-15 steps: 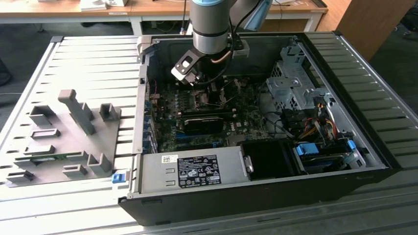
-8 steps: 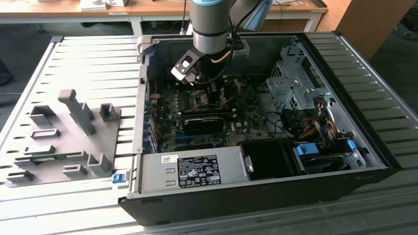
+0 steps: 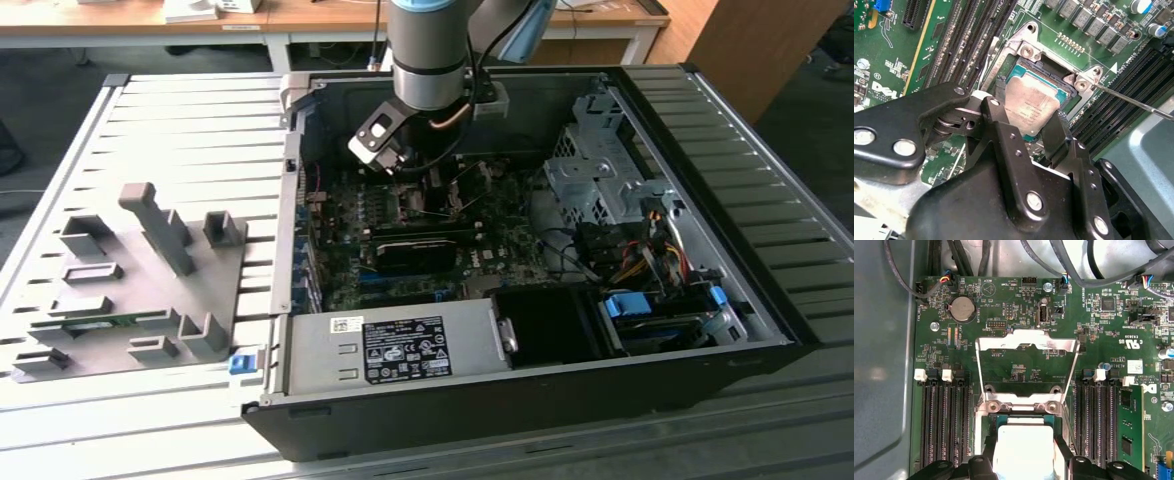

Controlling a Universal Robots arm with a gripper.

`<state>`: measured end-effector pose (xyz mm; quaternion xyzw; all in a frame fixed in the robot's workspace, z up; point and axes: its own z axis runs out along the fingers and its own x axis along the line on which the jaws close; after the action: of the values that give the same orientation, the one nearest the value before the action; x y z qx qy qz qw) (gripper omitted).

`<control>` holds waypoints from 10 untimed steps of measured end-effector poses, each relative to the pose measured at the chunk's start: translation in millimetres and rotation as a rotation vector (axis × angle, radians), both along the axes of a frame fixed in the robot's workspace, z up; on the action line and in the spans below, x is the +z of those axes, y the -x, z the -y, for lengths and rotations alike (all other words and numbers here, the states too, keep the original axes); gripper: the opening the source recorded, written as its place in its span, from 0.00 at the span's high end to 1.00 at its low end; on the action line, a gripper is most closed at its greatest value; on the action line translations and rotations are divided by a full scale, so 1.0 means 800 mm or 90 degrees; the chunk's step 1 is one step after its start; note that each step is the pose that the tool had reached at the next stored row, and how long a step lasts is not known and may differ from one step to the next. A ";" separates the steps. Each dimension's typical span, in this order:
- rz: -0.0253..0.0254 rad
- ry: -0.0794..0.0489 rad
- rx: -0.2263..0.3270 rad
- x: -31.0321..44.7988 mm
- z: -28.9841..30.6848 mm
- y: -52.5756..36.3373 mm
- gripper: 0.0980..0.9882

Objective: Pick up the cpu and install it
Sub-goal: 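Place the cpu into insertion slot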

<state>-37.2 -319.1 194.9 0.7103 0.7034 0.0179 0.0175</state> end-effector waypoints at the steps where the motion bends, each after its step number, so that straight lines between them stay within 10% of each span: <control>1: 0.0000 0.000 0.000 0.0000 0.0000 0.000 0.52; 10: 0.0000 -0.004 -0.011 0.0011 -0.0001 0.000 0.52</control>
<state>-37.2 -319.0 195.8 0.7162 0.6975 0.0199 0.0155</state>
